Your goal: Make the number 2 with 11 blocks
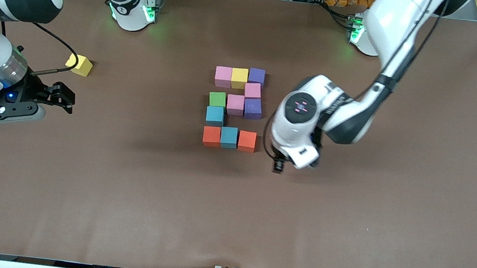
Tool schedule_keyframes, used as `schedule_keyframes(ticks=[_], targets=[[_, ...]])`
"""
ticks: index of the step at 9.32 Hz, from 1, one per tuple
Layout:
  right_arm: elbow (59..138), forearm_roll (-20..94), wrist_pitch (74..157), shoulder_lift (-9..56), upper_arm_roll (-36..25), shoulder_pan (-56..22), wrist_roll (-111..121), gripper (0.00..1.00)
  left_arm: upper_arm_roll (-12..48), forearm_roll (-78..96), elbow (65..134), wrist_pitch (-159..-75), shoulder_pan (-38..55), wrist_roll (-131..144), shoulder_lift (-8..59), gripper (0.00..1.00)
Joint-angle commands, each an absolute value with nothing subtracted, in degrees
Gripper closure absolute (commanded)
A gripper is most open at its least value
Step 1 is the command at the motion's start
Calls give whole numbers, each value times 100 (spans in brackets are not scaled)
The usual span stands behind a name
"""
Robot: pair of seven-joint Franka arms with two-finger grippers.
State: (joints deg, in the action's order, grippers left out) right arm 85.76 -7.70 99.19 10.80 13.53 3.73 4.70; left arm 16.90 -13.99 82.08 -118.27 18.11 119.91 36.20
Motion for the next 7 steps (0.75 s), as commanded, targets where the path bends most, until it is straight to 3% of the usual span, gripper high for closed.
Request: schedule_keyframes(ticks=[1, 3, 7], targets=[[8420, -870, 9826, 1151, 1433, 448, 475, 0, 1731, -1512, 8279, -11471, 1338, 11218, 3192, 26], [8420, -879, 9809, 1151, 1433, 440, 492, 0, 1731, -1512, 8279, -11374, 881, 10629, 2902, 26], [8429, -844, 9817, 1151, 1433, 448, 475, 0, 1784, -1311, 8288, -10409, 160, 8233, 2260, 25]])
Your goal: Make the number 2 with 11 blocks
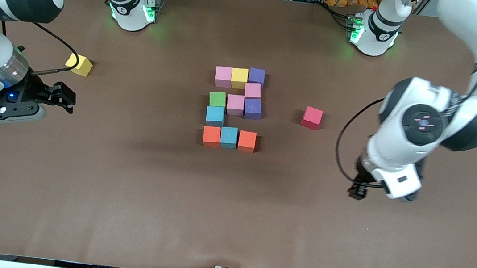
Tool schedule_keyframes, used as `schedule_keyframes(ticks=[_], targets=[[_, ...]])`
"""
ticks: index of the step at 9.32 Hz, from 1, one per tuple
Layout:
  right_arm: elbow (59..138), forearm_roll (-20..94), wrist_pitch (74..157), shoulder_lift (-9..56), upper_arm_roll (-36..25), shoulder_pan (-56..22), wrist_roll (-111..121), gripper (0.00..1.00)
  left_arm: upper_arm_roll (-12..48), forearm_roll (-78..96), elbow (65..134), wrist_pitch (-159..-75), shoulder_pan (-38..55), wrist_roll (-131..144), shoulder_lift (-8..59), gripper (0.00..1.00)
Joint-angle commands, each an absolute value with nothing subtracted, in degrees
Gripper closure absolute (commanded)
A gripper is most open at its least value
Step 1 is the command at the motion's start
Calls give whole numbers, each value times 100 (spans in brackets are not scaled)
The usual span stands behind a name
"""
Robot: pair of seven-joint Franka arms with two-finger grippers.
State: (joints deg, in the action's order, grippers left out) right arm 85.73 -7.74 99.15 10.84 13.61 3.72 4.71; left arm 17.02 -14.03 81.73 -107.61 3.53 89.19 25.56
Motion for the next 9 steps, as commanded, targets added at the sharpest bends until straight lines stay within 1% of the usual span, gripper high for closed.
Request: schedule_keyframes(ticks=[1, 2, 3, 4, 6, 7, 8, 9], targets=[[8455, -852, 9800, 1143, 1424, 440, 449, 0, 1793, -1188, 8340, -10058, 115, 7635, 2093, 25], [8446, -853, 9800, 1151, 1424, 500, 483, 0, 1793, -1143, 8358, -9654, 97, 7142, 1944, 25], [8455, -835, 9791, 1090, 1433, 536, 475, 0, 1732, -969, 8706, -9520, 105, 6475, 1560, 24], [8446, -818, 9800, 1125, 1424, 588, 440, 0, 1523, -775, 9023, -9362, 175, 5764, 1225, 24], [8429, -782, 9782, 1064, 1450, 633, 448, 0, 1328, -493, 9840, -9290, 124, 4227, 382, 24], [8429, -782, 9460, 1046, 1450, 633, 413, 0, 1066, -336, 9931, -9081, 149, 3340, 187, 24], [8350, -791, 9309, 1055, 1450, 642, 422, 0, 715, -125, 9853, -9010, 202, 2583, 98, 24], [8115, -808, 9282, 1046, 1468, 633, 465, 0, 494, 68, 9583, -8991, 220, 2079, 97, 25]])
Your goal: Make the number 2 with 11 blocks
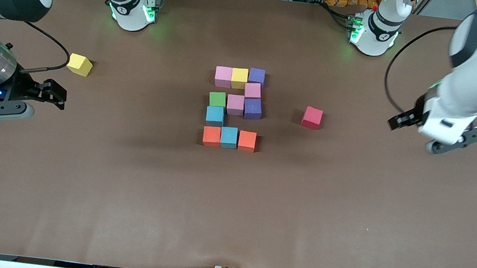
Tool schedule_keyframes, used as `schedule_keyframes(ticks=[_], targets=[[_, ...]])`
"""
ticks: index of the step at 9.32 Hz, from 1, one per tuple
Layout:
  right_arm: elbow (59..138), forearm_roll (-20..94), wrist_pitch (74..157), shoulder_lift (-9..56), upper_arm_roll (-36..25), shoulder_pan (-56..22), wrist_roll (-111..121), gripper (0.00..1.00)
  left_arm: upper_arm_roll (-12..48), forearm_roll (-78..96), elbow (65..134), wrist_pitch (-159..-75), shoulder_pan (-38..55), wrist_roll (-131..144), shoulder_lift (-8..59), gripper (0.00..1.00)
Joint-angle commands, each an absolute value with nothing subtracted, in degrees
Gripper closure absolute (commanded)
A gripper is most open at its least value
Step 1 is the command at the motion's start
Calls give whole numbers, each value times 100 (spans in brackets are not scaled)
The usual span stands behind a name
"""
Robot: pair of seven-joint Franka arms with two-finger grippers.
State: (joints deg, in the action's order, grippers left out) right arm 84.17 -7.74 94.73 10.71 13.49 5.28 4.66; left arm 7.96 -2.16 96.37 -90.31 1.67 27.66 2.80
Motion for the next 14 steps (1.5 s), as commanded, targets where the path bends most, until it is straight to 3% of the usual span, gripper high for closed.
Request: schedule_keyframes(ticks=[1, 6, 14], targets=[[7982, -800, 9238, 1046, 1459, 633, 475, 0, 388, 192, 9336, -8965, 220, 1796, 97, 25], [7875, -870, 9246, 1063, 1265, 1011, 466, 0, 343, -448, 8465, -8124, 483, 724, 132, 23], [7620, -606, 8439, 1063, 1310, 976, 369, 0, 440, 141, 8490, -8024, -26, 1205, 141, 23]])
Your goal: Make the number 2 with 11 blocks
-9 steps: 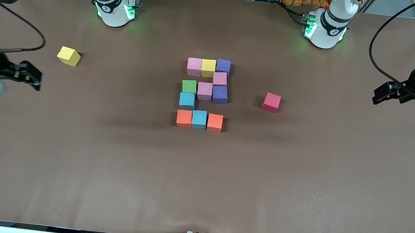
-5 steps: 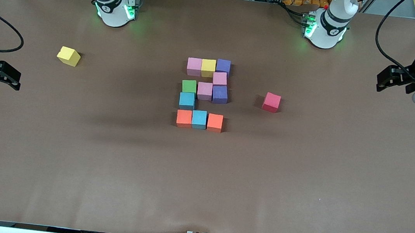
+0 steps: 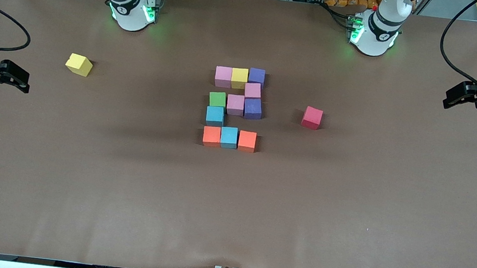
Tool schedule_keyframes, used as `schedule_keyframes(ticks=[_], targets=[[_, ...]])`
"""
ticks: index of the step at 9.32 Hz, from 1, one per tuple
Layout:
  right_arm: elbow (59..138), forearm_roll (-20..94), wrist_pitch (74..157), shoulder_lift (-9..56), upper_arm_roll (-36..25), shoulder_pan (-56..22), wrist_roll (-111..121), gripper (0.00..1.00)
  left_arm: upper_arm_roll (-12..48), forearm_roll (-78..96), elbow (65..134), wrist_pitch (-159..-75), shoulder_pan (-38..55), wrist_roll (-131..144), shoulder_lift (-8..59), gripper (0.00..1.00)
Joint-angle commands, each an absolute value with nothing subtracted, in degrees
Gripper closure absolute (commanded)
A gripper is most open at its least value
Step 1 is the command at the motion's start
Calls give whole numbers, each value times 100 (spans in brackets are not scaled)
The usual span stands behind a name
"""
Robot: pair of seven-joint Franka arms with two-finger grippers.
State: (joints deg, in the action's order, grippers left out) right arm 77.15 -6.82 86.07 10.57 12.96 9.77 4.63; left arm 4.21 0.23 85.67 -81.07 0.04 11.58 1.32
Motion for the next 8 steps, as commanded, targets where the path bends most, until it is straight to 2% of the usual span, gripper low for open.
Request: schedule_keyframes(ticks=[1, 8], targets=[[7620, -633, 8446, 1063, 1301, 984, 369, 0, 439, 115, 8490, -8024, -18, 1169, 141, 23], [7550, -633, 8499, 1090, 1301, 949, 386, 0, 439, 141, 8508, -8016, -44, 967, 97, 23]])
